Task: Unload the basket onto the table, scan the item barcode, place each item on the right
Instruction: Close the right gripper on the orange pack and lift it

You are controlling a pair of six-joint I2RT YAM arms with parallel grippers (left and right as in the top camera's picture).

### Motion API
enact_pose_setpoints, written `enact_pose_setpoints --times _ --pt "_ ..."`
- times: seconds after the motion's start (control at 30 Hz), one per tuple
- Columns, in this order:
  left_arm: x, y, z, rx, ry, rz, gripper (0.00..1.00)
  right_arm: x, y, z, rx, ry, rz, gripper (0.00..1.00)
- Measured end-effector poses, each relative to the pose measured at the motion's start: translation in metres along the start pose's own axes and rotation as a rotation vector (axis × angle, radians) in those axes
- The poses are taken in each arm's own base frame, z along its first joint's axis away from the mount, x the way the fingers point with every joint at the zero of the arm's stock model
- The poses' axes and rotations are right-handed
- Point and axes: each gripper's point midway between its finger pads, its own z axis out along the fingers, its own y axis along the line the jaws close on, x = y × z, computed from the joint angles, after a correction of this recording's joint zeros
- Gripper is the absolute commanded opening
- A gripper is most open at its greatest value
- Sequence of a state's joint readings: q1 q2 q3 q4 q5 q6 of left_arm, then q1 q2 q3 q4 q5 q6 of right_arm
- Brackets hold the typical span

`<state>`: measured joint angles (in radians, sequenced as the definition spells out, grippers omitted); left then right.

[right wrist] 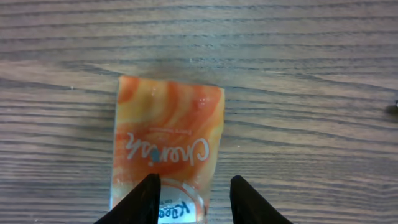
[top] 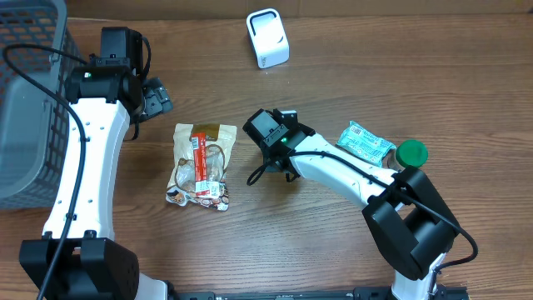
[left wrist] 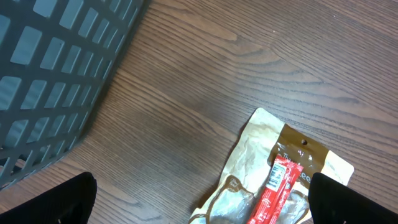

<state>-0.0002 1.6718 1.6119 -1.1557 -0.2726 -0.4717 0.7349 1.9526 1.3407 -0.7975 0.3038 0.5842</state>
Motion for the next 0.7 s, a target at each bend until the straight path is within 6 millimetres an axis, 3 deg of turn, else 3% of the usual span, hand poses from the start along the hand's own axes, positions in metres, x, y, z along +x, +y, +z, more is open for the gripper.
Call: enact_pose_setpoints --times 0.23,0.33,0.53,0.7 --pt "0.000 0.000 0.000 0.000 0.000 0.000 1.00 -0.011 0.014 -0.009 -0.060 -0.010 0.007 0.40" --pt "0.000 0.000 0.000 0.000 0.000 0.000 1.00 -0.019 0.020 -0.014 -0.078 -0.032 0.010 0.45" --pt "0.000 0.000 0.000 0.000 0.000 0.000 1.00 -0.014 0.020 -0.015 -0.063 -0.025 -0.007 0.52" --pt "0.000 0.000 0.000 0.000 0.000 0.000 1.00 -0.016 0.020 -0.015 -0.064 -0.034 -0.008 0.66"
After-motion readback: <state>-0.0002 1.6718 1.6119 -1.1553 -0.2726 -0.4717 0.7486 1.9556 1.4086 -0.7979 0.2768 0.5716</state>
